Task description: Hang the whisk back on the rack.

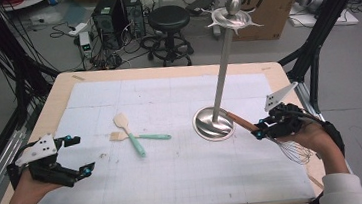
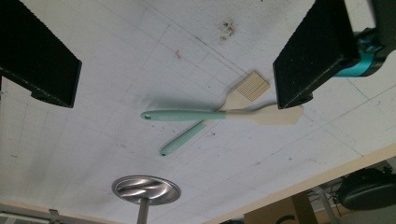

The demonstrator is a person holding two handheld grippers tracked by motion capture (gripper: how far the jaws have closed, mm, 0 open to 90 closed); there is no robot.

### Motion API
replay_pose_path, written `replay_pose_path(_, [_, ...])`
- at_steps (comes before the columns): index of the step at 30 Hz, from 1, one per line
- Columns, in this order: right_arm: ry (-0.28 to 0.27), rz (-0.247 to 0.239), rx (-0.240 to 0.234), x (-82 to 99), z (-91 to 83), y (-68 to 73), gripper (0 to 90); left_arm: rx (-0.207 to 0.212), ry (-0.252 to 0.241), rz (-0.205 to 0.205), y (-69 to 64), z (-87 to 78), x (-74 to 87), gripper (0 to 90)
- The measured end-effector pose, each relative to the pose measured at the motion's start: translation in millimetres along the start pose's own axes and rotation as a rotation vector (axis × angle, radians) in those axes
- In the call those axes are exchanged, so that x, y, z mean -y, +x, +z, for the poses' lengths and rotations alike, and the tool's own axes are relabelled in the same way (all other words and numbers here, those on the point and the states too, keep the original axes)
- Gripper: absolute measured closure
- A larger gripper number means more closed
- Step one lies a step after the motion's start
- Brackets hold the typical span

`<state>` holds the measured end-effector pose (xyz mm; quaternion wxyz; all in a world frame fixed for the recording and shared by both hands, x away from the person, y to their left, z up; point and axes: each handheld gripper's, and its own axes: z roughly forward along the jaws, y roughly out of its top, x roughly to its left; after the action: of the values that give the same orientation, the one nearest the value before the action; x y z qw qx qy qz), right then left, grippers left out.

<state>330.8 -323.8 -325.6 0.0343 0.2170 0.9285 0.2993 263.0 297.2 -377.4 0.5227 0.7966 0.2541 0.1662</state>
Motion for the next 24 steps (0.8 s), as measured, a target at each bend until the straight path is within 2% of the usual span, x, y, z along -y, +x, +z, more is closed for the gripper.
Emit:
replay_pose_path(5, [-0.041,-0.013,-0.026,-3.3,-13.1,2.0,73.2,0.001,-0.003,-0.001,0.1,-0.4,0.1,1.7])
replay_pose_path(17, [-0.169,-0.063,-0.073,-27.4,-52.1,10.4,73.2,0.002,-0.008,-0.002,0.8,-1.8,0.3,1.7])
replay_pose_path(24, [-0.257,-0.065,-0.098,-43.3,-76.6,12.1,73.2,0.005,-0.008,-0.001,0.8,-1.3,0.3,1.7])
